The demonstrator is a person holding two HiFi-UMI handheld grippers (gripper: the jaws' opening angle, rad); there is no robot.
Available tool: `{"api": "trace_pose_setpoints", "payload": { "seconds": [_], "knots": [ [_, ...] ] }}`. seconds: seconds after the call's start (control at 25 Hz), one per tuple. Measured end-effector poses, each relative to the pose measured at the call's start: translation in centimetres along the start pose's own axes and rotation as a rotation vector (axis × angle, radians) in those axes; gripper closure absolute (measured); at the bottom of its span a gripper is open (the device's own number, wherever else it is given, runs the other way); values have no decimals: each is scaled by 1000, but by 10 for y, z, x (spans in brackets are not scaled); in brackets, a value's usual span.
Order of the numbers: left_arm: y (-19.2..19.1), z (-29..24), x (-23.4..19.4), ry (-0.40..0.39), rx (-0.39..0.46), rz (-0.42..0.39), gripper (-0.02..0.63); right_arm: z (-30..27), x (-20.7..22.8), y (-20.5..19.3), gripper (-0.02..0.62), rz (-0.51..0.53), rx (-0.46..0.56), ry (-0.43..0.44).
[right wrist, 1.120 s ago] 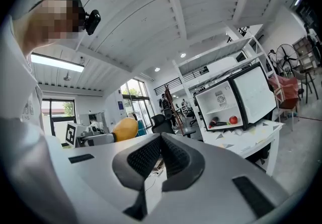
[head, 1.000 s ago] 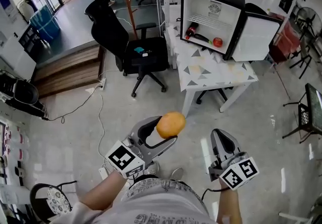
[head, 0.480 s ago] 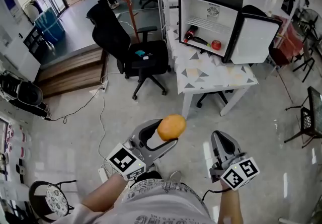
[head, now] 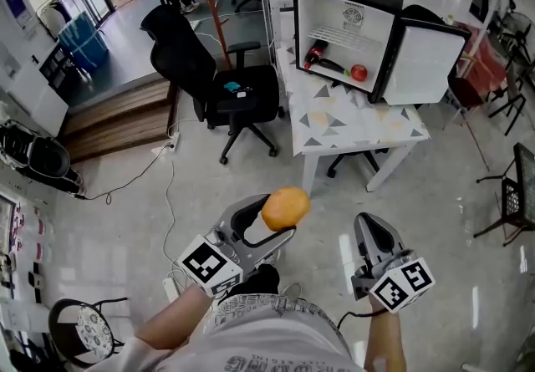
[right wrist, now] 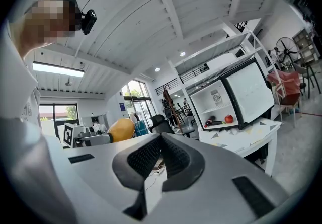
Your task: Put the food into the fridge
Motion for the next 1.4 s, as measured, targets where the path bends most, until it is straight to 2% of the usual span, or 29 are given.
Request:
{"api": "trace_pose_setpoints", "payload": {
  "seconds": [0.4,0.76,0.96,1.4],
  "knots": [
    [-8,-26,-24,10,17,7,305,-19,26,5,594,15,-5,5],
    [-12,-66,-68,-16,23,20,305,-55,61,11,594,12,-19,-28],
    [-18,-95,-115,-38,16,37,304,-97,87,13,594,0,-33,-52],
    [-15,-160,-247,-89,-19,58,305,-219,145,35,594,-20,-41,-112]
  ]
}}
Point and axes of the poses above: the fingertips, and each gripper's own axes: z backward along the fingers, x to its right, y out of its top, the point moved 6 cm from there along z, backward along the fingers, and after that the axes turned 2 degrees about y, right-handed, at the moved point
